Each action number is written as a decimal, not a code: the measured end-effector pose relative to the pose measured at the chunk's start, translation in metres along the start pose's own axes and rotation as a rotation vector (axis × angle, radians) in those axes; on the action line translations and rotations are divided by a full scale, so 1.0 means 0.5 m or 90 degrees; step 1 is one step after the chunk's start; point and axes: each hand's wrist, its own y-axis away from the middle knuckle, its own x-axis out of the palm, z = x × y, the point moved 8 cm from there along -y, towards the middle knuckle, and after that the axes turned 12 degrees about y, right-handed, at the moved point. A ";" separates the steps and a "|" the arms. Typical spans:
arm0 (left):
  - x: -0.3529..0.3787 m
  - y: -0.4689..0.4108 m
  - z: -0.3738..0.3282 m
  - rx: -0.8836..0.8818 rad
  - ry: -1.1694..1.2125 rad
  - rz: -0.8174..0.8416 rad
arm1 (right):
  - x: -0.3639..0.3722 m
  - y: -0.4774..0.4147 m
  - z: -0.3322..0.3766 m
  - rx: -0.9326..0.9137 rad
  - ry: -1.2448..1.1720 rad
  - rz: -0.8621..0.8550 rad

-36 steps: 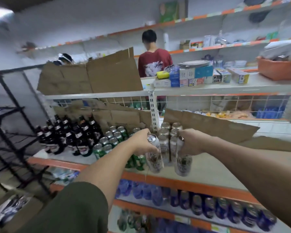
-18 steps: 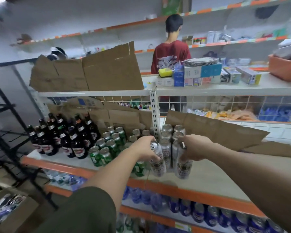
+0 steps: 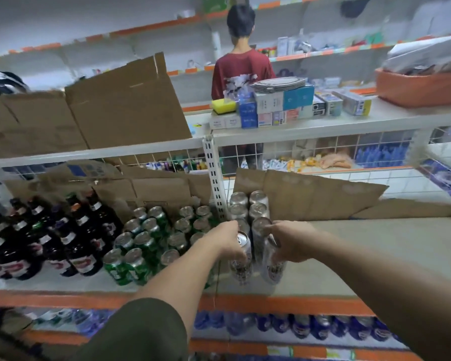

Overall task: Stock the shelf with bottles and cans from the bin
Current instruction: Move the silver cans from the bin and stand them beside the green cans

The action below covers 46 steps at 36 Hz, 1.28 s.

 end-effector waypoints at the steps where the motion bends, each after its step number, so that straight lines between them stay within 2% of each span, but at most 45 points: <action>1: 0.001 -0.004 0.003 0.011 -0.001 0.003 | 0.003 -0.004 0.003 -0.002 0.001 0.001; 9: 0.020 -0.033 0.022 0.066 0.017 0.046 | 0.039 -0.044 0.026 -0.021 -0.020 0.016; 17: 0.031 -0.058 0.032 0.094 0.001 0.043 | 0.057 -0.064 0.036 0.002 0.005 0.042; 27: 0.047 -0.065 0.040 0.048 -0.050 0.065 | 0.067 -0.072 0.059 -0.014 0.008 0.049; 36: 0.046 -0.055 0.042 0.054 -0.022 0.130 | 0.037 -0.069 0.033 0.000 -0.016 0.038; 46: 0.028 -0.056 0.026 0.071 -0.063 0.110 | 0.033 -0.063 0.029 0.040 -0.028 0.028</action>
